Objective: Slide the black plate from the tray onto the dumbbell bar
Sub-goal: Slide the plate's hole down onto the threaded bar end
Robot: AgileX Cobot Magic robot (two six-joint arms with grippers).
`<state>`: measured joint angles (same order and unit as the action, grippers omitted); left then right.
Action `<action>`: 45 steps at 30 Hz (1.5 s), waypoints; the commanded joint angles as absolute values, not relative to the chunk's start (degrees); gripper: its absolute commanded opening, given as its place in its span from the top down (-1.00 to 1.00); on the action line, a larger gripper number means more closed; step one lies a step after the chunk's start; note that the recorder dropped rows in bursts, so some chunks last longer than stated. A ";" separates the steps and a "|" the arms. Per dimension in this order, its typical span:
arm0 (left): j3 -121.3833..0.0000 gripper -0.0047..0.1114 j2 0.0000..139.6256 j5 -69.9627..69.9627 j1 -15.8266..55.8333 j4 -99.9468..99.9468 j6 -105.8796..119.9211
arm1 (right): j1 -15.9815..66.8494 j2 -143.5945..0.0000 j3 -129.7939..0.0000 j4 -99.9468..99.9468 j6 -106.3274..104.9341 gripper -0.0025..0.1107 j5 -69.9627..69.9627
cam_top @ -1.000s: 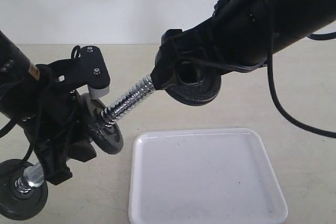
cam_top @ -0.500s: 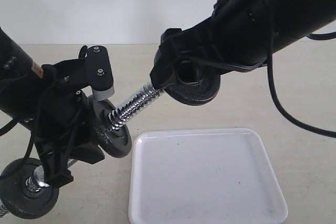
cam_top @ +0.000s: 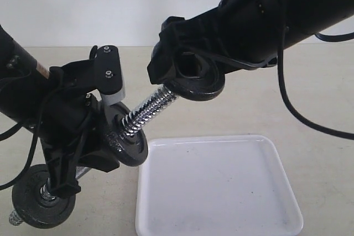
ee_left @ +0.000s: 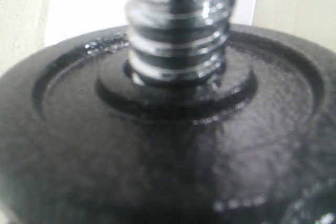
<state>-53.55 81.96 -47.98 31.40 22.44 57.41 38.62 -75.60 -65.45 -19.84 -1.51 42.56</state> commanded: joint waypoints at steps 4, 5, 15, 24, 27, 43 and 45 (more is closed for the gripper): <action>-55.54 0.84 79.14 -40.99 31.65 26.82 58.25 | 38.35 -74.50 -66.37 -22.24 -2.25 0.96 40.61; -55.54 0.84 79.14 -40.46 31.65 27.14 57.65 | 38.35 -74.50 -66.37 -22.24 -2.25 0.96 40.97; -55.54 0.84 79.14 -37.78 31.65 29.53 57.90 | 38.35 -74.50 -66.37 -23.23 -2.25 0.96 44.02; -55.54 0.84 79.14 -36.03 31.65 29.77 57.90 | 38.35 -74.50 -66.37 -29.75 -6.24 0.96 44.54; -55.54 0.84 79.14 -34.65 31.65 31.08 57.90 | 38.35 -74.50 -66.37 -29.86 -6.36 0.96 45.38; -55.54 0.84 78.65 -29.95 31.65 35.15 60.51 | 38.35 -74.50 -66.37 -35.26 -11.49 0.96 45.82; -55.54 0.84 77.95 -30.06 31.65 35.15 60.51 | 38.35 -74.50 -66.37 -33.29 -10.58 0.96 45.82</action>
